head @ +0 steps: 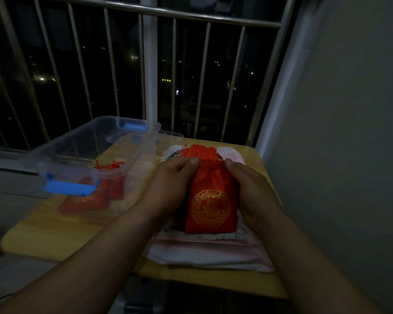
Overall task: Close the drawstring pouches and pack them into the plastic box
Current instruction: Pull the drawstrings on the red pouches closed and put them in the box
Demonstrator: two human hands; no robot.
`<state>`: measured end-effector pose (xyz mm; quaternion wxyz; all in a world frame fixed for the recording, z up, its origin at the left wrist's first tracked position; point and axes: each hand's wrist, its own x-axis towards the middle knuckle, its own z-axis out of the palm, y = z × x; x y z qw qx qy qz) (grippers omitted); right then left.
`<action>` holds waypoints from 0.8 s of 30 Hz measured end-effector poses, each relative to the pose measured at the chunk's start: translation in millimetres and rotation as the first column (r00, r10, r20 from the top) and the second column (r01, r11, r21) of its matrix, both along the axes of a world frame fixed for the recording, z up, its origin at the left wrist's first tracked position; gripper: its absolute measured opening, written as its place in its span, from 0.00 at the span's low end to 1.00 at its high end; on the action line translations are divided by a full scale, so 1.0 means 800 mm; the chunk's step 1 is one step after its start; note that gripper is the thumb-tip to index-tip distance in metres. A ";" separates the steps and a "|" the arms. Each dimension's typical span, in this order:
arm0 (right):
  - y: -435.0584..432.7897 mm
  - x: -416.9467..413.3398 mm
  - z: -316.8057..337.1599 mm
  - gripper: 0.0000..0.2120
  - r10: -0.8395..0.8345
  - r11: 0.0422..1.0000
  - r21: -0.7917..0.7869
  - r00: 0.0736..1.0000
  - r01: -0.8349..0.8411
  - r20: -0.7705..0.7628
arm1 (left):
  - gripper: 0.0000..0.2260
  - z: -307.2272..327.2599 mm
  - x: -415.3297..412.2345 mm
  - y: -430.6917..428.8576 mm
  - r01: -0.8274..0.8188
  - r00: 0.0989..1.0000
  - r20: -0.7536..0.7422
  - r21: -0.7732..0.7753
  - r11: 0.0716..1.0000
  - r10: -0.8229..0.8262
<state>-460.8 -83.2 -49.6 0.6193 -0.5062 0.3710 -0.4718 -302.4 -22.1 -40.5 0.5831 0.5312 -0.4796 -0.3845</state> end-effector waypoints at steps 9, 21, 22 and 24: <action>0.003 0.003 -0.002 0.12 -0.112 0.992 -0.061 0.989 0.106 -0.097 | 0.16 -0.005 0.002 -0.002 -0.094 0.985 0.140 -0.081 0.992 0.104; 0.010 0.010 -0.004 0.19 -0.278 0.916 -0.382 0.882 0.124 -0.380 | 0.03 -0.014 0.003 -0.004 -0.101 0.811 0.521 -0.326 0.940 0.267; 0.011 0.011 -0.004 0.19 -0.290 0.905 -0.409 0.871 0.116 -0.397 | 0.04 -0.015 0.003 -0.005 -0.118 0.827 0.488 -0.332 0.936 0.278; 0.014 0.013 -0.004 0.20 -0.308 0.892 -0.438 0.854 0.108 -0.418 | 0.05 -0.015 0.001 -0.006 -0.131 0.857 0.442 -0.313 0.941 0.267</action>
